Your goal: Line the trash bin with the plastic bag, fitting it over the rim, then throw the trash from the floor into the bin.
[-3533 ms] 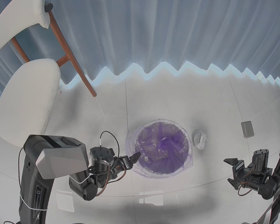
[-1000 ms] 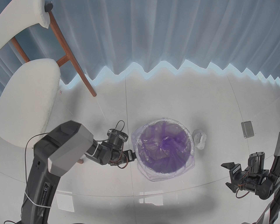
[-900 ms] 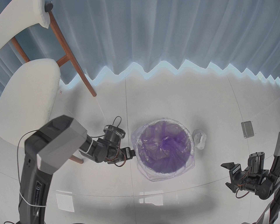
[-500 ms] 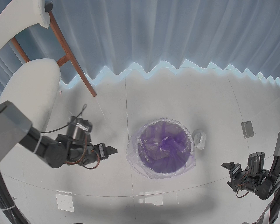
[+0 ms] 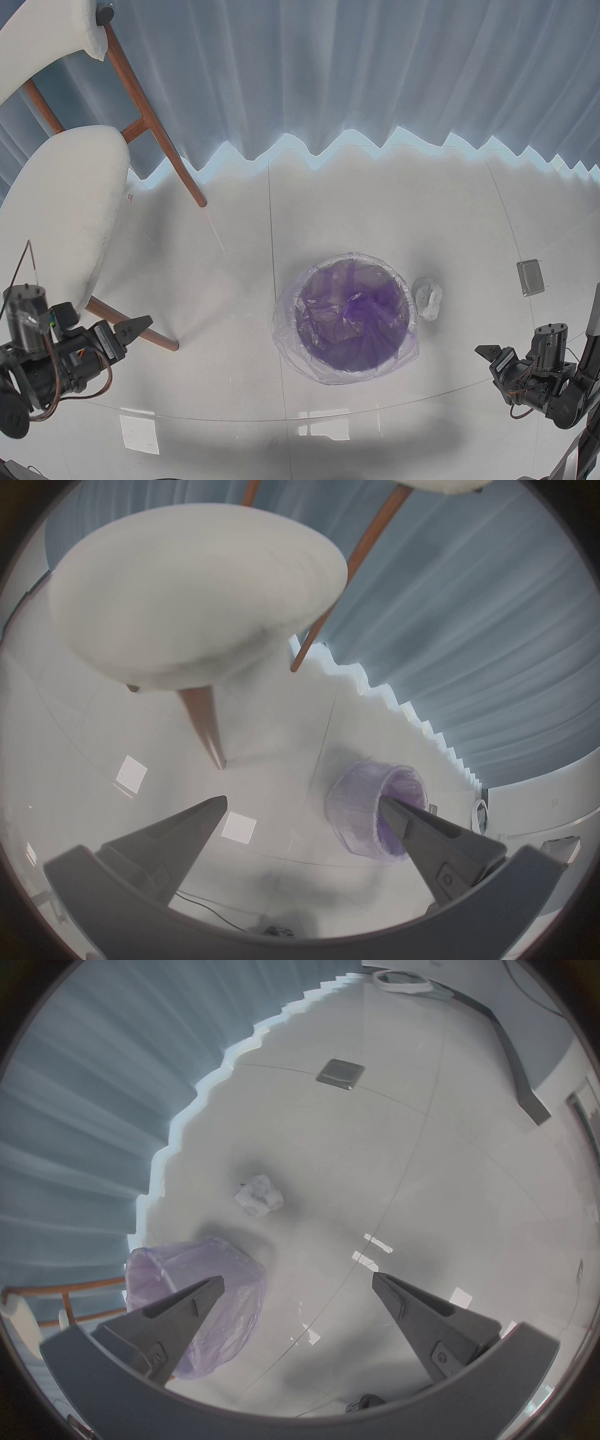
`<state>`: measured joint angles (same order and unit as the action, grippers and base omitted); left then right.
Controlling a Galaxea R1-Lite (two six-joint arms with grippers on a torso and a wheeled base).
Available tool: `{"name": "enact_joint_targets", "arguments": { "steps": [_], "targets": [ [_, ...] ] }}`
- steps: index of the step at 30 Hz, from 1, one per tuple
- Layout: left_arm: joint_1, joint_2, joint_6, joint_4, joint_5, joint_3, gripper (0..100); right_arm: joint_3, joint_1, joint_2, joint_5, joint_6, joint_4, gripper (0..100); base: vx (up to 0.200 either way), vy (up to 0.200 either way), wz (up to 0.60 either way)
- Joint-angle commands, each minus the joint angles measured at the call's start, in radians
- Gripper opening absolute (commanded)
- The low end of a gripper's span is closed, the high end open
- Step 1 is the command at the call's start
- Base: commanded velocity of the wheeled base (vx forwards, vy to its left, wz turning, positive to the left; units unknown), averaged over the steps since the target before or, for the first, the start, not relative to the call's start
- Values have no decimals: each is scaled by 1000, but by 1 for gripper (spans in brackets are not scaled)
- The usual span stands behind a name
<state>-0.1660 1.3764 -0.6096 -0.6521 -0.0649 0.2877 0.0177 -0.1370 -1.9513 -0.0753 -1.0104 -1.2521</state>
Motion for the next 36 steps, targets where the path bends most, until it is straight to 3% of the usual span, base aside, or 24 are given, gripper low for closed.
{"name": "enact_joint_targets", "arguments": {
  "steps": [1,2,5,9,12,14,20,23,26,28,29,30,31,36],
  "targets": [
    [22,-221,-16,-27,-4,-143,100,7,-98,-17,-9,50,-35,100,0,0,0],
    [22,-221,-16,-27,-4,-143,100,7,-98,-17,-9,50,-35,100,0,0,0],
    [29,-232,-16,-27,-6,-168,100,10,-211,-9,-11,50,-98,100,0,0,0],
    [19,-224,-19,-29,-9,-162,100,8,-302,-38,-11,50,-127,100,0,0,0],
    [-33,-207,-19,-27,-53,-156,100,8,-309,-69,-24,46,-133,100,0,0,0],
    [-127,-97,-25,-24,-139,-107,100,5,-309,-90,-92,33,-167,100,0,0,0],
    [-268,173,25,-58,-145,50,100,-18,-352,-98,-121,-4,-214,100,0,0,0],
    [-325,305,53,-103,-144,85,100,-12,-377,-193,-124,3,-228,100,0,0,0],
    [-337,372,53,-161,-145,84,100,21,-369,-305,-144,46,-270,100,0,0,0],
    [-342,426,47,-245,-148,70,100,31,-320,-425,-150,174,-319,100,0,0,0],
    [-342,428,47,-248,-148,68,100,33,-319,-428,-150,182,-319,100,0,0,0],
    [-334,455,54,-281,-153,65,100,53,-288,-445,-138,268,-319,100,0,0,0],
    [-333,457,54,-284,-153,65,100,54,-286,-445,-135,273,-319,100,0,0,0],
    [-333,621,125,-491,-168,82,100,148,-242,-442,-3,434,-319,100,0,0,0]
  ]
}}
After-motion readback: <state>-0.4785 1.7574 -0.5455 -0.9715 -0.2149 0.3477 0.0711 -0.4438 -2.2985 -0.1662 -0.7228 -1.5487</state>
